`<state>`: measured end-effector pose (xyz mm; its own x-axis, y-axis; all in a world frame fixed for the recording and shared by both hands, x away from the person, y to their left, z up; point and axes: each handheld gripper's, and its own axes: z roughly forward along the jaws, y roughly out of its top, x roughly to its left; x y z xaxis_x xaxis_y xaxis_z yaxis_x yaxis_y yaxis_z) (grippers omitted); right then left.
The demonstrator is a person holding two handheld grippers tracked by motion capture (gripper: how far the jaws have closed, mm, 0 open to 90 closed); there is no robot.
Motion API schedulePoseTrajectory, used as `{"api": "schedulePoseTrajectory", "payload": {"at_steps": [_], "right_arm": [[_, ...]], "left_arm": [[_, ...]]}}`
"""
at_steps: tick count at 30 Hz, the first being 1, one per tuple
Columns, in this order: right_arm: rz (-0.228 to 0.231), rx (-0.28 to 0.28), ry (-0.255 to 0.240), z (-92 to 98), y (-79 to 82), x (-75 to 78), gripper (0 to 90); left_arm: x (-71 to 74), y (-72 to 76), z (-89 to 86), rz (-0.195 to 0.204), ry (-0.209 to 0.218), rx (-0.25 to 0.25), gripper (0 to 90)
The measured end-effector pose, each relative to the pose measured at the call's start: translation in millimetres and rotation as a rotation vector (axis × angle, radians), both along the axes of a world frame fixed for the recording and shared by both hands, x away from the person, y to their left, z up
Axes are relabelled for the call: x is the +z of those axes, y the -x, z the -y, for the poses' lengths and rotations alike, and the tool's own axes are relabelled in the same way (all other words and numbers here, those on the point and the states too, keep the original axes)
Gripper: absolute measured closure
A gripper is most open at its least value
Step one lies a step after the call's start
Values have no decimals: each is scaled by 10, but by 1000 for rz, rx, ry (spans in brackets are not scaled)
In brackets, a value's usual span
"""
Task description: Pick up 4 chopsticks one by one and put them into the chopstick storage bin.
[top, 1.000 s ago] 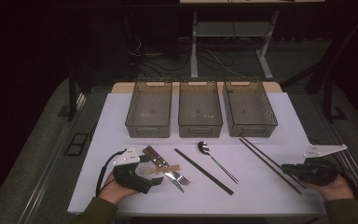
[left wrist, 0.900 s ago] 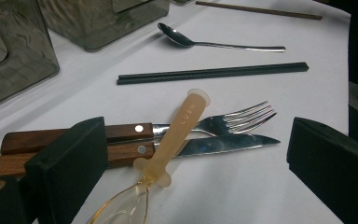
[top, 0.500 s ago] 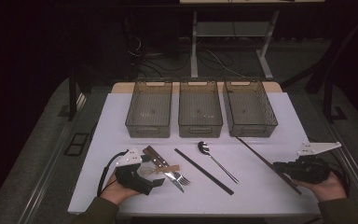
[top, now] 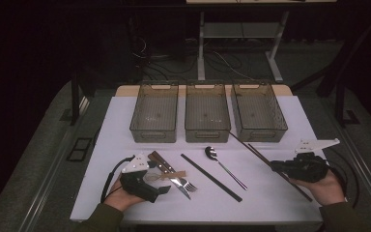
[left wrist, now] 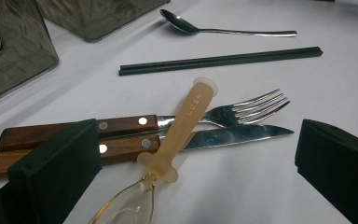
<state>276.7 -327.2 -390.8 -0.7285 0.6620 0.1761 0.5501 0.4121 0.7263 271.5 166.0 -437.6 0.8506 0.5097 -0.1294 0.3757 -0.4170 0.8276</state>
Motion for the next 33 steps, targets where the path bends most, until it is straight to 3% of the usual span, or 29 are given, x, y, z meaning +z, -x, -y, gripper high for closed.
{"api": "schedulePoseTrajectory", "payload": {"at_steps": [33], "right_arm": [[38,4,-47,-839,-434,113,844]], "left_arm": [[19,21,9,-2,29,-7,0]]}}
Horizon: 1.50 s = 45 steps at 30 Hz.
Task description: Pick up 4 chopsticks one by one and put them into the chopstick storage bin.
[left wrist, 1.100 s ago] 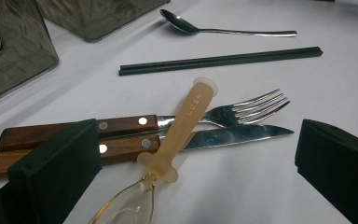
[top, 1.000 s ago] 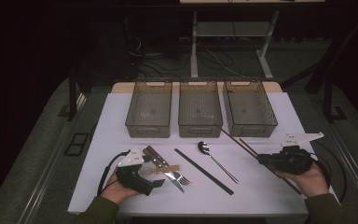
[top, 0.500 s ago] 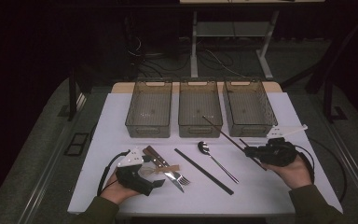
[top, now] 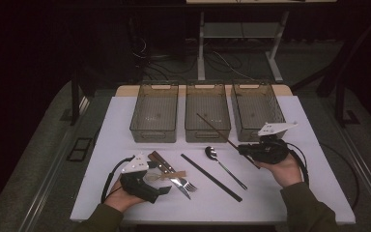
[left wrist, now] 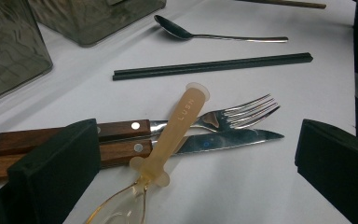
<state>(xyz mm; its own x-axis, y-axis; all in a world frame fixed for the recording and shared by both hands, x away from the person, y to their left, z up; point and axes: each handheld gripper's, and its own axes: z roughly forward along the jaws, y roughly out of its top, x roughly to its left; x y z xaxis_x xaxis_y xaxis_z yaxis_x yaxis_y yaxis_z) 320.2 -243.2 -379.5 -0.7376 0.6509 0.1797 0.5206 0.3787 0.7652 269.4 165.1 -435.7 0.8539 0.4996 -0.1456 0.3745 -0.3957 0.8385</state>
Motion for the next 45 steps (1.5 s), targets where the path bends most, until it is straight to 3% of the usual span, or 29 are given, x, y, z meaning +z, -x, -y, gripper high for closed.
{"api": "schedulePoseTrajectory", "payload": {"at_steps": [14,22,45], "right_arm": [[11,6,-5,-297,-148,42,844],[21,-22,-28,-484,-248,80,844],[24,-49,-41,-1152,-672,206,844]], "left_arm": [[-5,-2,8,-1,-5,-4,0],[-4,-2,3,2,-1,-4,0],[2,-2,13,3,2,-7,0]]}}
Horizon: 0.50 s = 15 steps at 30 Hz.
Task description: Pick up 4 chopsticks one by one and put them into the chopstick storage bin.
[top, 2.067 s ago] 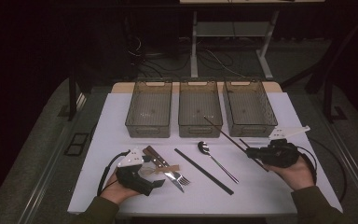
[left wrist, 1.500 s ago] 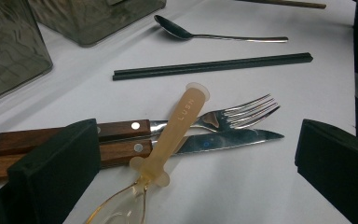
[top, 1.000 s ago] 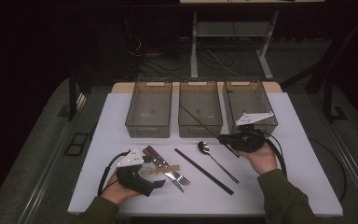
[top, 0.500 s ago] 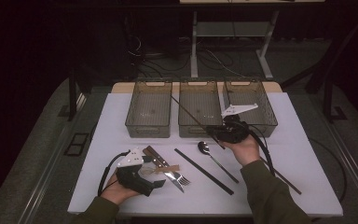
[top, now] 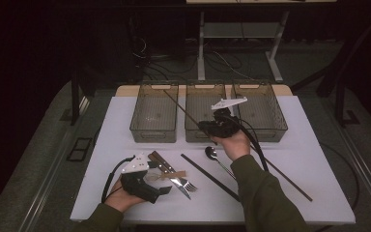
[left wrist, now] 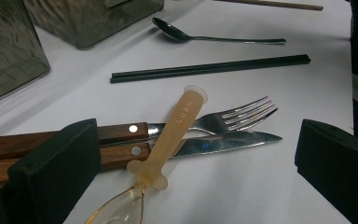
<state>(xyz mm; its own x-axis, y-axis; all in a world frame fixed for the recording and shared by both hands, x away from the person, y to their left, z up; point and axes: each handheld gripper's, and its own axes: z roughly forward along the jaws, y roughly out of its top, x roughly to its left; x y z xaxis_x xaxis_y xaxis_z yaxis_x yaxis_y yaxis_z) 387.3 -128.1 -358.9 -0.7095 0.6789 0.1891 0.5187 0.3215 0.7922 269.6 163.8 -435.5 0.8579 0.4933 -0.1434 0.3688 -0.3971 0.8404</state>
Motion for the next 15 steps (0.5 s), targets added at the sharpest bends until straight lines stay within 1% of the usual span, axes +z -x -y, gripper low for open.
{"api": "schedulePoseTrajectory", "payload": {"at_steps": [2,5,10,14,15], "right_arm": [[-1,-7,-15,-56,-35,18,844],[3,-14,-10,-132,-107,35,844],[6,-26,-20,-255,-221,62,844],[9,-36,-21,-350,-293,85,844],[11,-37,-25,-369,-310,89,844]], "left_arm": [[-2,1,7,-2,-6,1,0],[-4,1,11,0,-4,-1,0],[-4,-1,10,1,0,1,0],[-2,-3,12,5,-3,-4,0],[2,-6,9,7,-9,-9,0]]}}
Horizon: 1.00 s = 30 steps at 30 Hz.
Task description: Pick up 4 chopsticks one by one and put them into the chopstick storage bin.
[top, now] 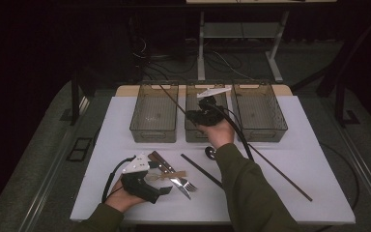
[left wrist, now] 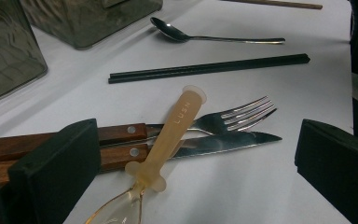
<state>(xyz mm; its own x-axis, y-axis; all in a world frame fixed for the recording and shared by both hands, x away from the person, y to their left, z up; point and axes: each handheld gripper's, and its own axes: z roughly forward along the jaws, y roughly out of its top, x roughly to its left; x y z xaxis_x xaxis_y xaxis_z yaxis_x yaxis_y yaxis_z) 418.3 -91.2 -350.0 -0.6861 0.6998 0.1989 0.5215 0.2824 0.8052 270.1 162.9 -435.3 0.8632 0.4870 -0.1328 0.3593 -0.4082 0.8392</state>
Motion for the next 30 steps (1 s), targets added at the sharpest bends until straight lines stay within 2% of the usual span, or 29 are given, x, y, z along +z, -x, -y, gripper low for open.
{"api": "schedulePoseTrajectory", "payload": {"at_steps": [4,10,16,24,30], "right_arm": [[-1,-12,-21,-86,-55,21,844],[15,-16,-22,-262,-154,43,844],[18,-22,-47,-469,-246,44,843],[19,-20,-43,-728,-341,-29,843],[8,-24,-18,-880,-402,-125,844]], "left_arm": [[0,4,6,-1,1,-1,0],[-1,2,4,4,-7,-5,0],[-1,8,9,3,10,-5,0],[8,11,8,5,6,-15,0],[9,15,12,-3,12,-12,0]]}}
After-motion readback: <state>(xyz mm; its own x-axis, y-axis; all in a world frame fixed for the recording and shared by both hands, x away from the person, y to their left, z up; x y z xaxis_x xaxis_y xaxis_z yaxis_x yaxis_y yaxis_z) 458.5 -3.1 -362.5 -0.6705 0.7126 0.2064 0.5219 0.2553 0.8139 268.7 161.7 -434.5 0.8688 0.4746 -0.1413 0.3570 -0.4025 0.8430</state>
